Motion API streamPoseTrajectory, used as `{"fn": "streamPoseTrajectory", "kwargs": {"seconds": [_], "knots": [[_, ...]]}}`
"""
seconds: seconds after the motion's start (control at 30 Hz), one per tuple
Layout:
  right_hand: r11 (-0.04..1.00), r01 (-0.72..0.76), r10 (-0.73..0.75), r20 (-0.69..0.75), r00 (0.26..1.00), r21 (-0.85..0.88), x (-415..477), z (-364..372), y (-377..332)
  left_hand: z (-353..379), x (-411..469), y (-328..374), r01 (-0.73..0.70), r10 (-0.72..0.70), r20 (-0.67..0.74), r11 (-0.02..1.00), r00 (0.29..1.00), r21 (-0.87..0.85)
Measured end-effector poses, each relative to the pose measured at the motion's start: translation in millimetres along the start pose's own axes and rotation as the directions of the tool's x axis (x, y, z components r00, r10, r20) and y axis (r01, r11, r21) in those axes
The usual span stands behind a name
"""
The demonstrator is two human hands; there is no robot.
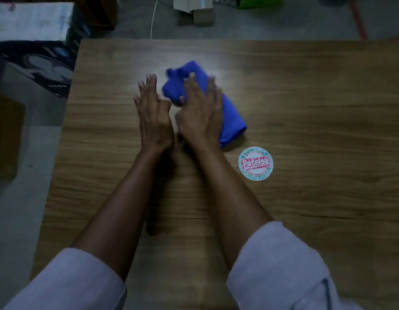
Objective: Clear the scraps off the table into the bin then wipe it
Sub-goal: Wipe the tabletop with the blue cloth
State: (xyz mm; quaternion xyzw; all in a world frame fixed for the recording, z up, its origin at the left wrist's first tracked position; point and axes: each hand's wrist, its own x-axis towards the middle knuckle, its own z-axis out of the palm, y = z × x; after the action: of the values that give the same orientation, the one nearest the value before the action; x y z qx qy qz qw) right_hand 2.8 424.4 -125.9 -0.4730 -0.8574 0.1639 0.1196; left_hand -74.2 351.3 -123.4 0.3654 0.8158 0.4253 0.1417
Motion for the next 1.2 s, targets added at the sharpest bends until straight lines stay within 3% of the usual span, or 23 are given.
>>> {"fn": "streamPoseTrajectory", "kwargs": {"seconds": [0.07,0.17,0.23,0.33,0.47,0.53,0.6,0.67,0.73,0.8,0.93,1.03,1.1,1.2], "knots": [[0.981,0.193,-0.193,0.055,0.980,0.017,-23.1,8.3,-19.1,-1.6,4.0,-12.7,-0.022,0.023,-0.010,0.999,1.000,0.048],[0.968,0.242,-0.245,0.056,0.968,0.060,-47.2,-2.8,7.7,-7.6,7.3,-11.2,0.125,-0.124,-0.069,0.992,0.990,0.010],[0.985,0.174,-0.174,0.022,0.984,0.012,-50.7,-13.4,45.8,-6.7,11.1,-12.8,0.134,-0.131,-0.109,0.991,0.985,0.013],[0.997,-0.048,0.046,-0.032,0.998,-0.054,-25.3,-32.1,89.9,2.4,10.5,-15.0,0.028,-0.019,-0.072,0.991,0.997,0.132],[0.971,-0.226,0.218,-0.097,0.971,-0.082,34.6,-28.3,76.4,7.7,4.4,-4.3,-0.036,0.038,-0.008,0.980,0.999,0.195],[0.987,-0.149,0.146,-0.046,0.988,-0.066,47.0,-14.2,47.5,7.2,6.5,-7.4,-0.067,0.067,0.010,0.965,0.998,0.252],[0.998,0.041,-0.041,0.018,0.999,-0.038,40.1,-1.0,15.3,6.8,9.2,-11.0,-0.074,0.086,-0.030,0.955,0.996,0.288],[0.976,0.216,-0.216,0.078,0.973,0.000,18.2,4.3,-5.5,6.0,10.3,-11.6,-0.086,0.113,-0.079,0.953,0.990,0.292],[0.956,0.289,-0.294,0.128,0.947,0.059,-7.2,-5.1,1.3,3.7,10.0,-11.6,-0.114,0.140,-0.071,0.950,0.988,0.290],[0.965,0.250,-0.259,0.118,0.959,0.085,-23.0,-19.7,37.7,2.2,9.8,-11.9,-0.141,0.154,-0.018,0.937,0.988,0.320],[0.994,-0.105,0.105,-0.017,0.994,0.031,-4.3,-49.9,116.9,7.1,5.7,-9.6,-0.160,0.148,0.063,0.869,0.987,0.468],[0.968,-0.248,0.245,-0.098,0.964,-0.021,37.8,-46.0,104.9,14.1,7.9,-10.8,-0.134,0.106,0.086,0.863,0.991,0.487],[0.969,-0.246,0.242,-0.092,0.966,-0.038,62.8,-30.6,73.0,15.4,9.7,-12.2,-0.104,0.077,0.076,0.870,0.994,0.483],[0.999,-0.005,0.006,0.037,0.999,-0.047,71.1,-1.4,16.7,15.0,11.0,-14.3,-0.097,0.088,0.041,0.884,0.995,0.457]]}}
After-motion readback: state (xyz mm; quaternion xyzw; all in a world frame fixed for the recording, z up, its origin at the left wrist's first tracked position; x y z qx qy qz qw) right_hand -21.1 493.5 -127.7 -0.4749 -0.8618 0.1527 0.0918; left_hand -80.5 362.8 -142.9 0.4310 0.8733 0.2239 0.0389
